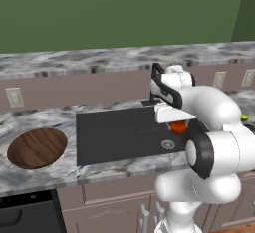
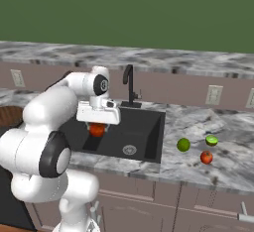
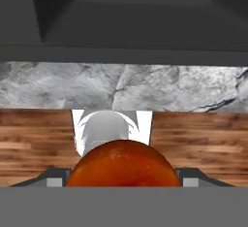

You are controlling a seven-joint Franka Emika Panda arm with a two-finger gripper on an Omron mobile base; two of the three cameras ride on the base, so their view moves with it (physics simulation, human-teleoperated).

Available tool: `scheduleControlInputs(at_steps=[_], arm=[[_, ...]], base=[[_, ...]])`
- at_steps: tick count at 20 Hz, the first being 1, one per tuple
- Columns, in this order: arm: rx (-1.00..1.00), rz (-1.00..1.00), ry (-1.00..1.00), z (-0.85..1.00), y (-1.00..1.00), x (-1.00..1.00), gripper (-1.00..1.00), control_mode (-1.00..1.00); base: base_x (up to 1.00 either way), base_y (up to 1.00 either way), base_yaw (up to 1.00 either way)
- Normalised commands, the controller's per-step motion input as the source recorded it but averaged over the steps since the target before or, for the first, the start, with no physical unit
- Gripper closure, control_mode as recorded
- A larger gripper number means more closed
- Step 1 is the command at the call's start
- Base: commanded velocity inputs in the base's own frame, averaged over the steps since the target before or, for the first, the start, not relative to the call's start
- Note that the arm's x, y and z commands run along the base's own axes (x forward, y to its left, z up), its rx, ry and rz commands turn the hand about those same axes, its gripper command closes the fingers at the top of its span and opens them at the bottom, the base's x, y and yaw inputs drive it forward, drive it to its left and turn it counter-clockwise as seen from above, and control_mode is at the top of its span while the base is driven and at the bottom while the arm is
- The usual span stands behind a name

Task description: There is a mixed pile of frozen fruits and vegetables on the counter. Locate all the frozen vegetables and place the items in a bowl on the counter. Take all the frozen fruits and defrost them in a running sink.

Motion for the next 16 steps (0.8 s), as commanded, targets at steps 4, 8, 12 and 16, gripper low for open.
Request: scheduleControlInputs(at_steps=[4, 8, 12, 16], arm=[[0.0, 0.04, 0.02, 0.13, 1.0, 0.0, 1.0, -1.0], [-0.03, 0.05, 0.07, 0.18, 1.0, 0.0, 1.0, -1.0], [-0.02, 0.02, 0.0, 0.21, 1.0, 0.0, 1.0, -1.0], [-0.02, 0.01, 0.0, 0.05, 1.0, 0.0, 1.0, -1.0]], base=[[0.0, 0.0, 0.0], [0.0, 0.0, 0.0], [0.0, 0.0, 0.0], [0.0, 0.0, 0.0]])
